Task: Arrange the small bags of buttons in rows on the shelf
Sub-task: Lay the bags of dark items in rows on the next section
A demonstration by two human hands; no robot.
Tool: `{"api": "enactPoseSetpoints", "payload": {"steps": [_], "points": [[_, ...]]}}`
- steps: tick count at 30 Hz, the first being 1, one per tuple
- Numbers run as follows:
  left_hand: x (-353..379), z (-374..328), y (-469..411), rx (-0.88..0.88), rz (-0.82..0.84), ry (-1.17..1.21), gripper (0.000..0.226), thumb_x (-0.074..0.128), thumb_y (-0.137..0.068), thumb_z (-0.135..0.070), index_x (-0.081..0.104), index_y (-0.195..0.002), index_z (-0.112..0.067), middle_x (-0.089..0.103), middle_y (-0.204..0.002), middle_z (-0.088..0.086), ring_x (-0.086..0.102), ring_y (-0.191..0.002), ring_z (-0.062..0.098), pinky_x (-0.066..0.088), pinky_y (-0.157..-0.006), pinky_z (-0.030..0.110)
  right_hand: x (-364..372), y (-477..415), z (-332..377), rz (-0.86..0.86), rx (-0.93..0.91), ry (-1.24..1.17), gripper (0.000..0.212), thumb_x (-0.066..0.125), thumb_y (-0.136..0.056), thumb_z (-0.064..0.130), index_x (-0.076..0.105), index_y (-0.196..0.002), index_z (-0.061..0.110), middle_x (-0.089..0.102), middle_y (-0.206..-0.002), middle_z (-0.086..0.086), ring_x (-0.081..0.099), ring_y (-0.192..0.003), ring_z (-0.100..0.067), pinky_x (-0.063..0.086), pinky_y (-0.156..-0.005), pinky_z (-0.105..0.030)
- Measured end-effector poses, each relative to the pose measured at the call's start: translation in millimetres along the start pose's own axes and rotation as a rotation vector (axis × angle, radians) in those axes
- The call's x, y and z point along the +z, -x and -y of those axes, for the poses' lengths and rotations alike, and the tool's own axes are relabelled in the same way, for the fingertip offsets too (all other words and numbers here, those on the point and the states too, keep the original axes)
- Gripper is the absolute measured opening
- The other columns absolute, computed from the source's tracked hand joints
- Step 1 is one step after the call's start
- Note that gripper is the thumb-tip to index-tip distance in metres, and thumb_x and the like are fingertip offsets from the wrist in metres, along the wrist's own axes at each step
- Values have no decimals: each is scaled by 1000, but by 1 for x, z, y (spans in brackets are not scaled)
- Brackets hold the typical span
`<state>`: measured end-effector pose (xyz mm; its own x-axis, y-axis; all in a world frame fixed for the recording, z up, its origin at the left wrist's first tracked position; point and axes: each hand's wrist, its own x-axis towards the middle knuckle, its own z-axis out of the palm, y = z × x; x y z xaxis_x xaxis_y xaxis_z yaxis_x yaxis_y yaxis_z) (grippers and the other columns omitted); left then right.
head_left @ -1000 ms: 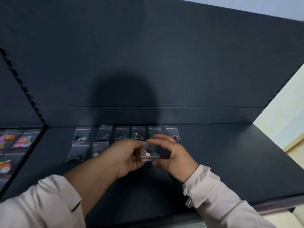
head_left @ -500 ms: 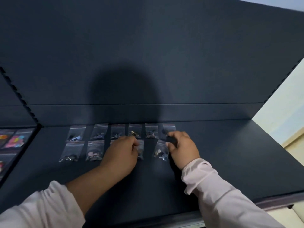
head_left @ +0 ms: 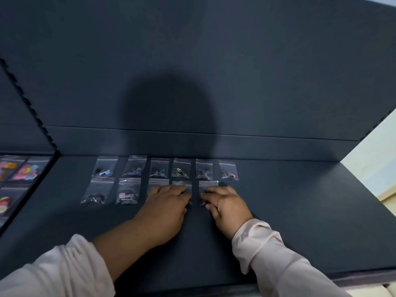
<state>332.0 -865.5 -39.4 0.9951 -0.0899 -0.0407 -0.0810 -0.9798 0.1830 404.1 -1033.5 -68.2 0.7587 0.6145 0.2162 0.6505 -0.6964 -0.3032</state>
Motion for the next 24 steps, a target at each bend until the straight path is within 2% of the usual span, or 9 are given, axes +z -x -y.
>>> {"api": "enactPoseSetpoints", "payload": {"steps": [3, 7, 11, 15, 18, 20, 22, 24], "points": [[0, 0, -1, -5, -5, -1, 46, 36, -98, -29, 33, -144, -25, 24, -154, -5, 21, -140, 16, 14, -112, 33, -1, -2, 1, -4, -45, -10, 32, 45, -76, 30, 73, -90, 24, 71, -98, 6, 66, -81, -22, 55, -75, -24], [5, 4, -1, 1, -15, 0, 49, 37, -98, -30, 29, -146, -26, 22, -156, -4, 19, -142, 16, 12, -113, 34, 0, -4, 4, -6, -64, -19, 33, 44, -77, 29, 73, -91, 23, 71, -100, 5, 66, -83, -23, 55, -76, -25], [7, 7, -2, 7, -29, 4, 50, 38, -98, -29, 27, -147, -27, 21, -157, -4, 18, -143, 15, 10, -113, 34, 1, -4, 5, 23, -53, -42, 32, 45, -78, 29, 72, -93, 23, 70, -102, 4, 66, -87, -24, 54, -80, -28], [5, 7, 0, 16, -55, 19, 52, 38, -97, -28, 24, -148, -26, 17, -158, -2, 14, -144, 15, 7, -114, 33, -1, -2, 5, 12, -27, -51, 31, 50, -78, 27, 71, -99, 21, 69, -105, 2, 64, -91, -24, 47, -86, -24], [-1, 8, 7, -2, -91, 18, 54, 39, -97, -30, 21, -149, -26, 15, -158, -2, 14, -144, 15, 6, -115, 33, -5, -3, 7, -21, -9, -73, 35, 46, -82, 32, 70, -103, 19, 68, -108, 0, 62, -96, -24, 43, -90, -22], [-6, 11, 14, -21, -118, 13, 55, 41, -97, -34, 23, -148, -26, 17, -158, -2, 16, -143, 16, 7, -115, 32, -8, -6, 14, -33, -10, -73, 30, 51, -82, 29, 70, -102, 18, 68, -108, -1, 63, -96, -26, 45, -90, -25], [-12, 19, 22, -46, -138, 13, 56, 43, -96, -39, 24, -148, -27, 20, -156, -2, 18, -143, 16, 9, -115, 31, -10, -11, 24, -39, -18, -48, 29, 58, -76, 24, 71, -101, 17, 68, -108, -3, 64, -96, -30, 50, -89, -35], [-18, 30, 33, -80, -159, 4, 57, 44, -94, -42, 27, -146, -28, 24, -155, -2, 21, -142, 16, 11, -114, 32, -13, -17, 41, 13, -32, -12, 35, 58, -77, 25, 67, -110, 17, 64, -117, -5, 59, -106, -31, 48, -95, -40]]}}
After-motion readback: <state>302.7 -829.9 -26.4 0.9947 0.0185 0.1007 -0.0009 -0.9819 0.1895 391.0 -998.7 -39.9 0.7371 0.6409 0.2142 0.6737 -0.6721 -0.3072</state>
